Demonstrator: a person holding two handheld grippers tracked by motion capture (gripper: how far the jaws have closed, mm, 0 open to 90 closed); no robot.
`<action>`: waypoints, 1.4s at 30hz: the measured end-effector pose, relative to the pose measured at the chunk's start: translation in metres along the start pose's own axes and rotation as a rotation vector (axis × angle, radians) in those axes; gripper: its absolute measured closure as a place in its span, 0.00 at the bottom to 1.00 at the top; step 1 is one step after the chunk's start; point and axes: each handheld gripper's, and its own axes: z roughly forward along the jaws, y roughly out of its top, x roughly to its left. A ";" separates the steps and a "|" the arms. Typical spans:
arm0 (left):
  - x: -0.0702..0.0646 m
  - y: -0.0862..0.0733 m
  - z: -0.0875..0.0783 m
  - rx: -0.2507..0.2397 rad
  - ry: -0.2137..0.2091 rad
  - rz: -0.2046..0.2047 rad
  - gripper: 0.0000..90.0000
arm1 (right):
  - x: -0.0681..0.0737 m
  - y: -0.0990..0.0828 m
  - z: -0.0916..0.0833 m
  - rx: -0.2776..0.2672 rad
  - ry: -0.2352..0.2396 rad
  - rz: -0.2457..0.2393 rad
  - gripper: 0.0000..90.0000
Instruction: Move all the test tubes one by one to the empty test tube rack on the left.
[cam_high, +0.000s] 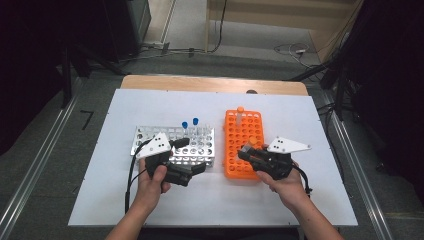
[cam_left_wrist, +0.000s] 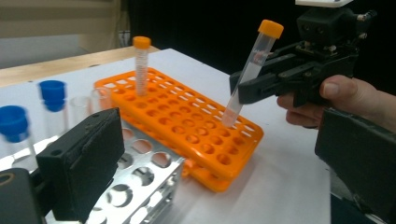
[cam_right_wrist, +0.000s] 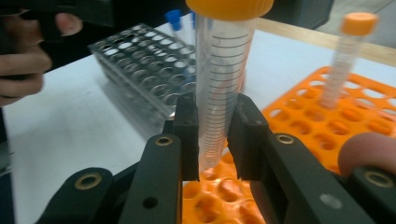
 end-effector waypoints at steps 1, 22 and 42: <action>-0.001 0.001 0.002 0.004 -0.007 0.004 0.02 | 0.003 0.000 0.001 0.002 0.005 -0.008 0.81; -0.030 0.004 0.030 0.087 -0.106 0.067 0.53 | 0.052 -0.006 0.028 0.083 0.126 -0.081 0.81; -0.030 0.003 0.033 0.105 -0.099 0.115 0.83 | 0.055 -0.007 0.029 0.087 0.148 -0.079 0.80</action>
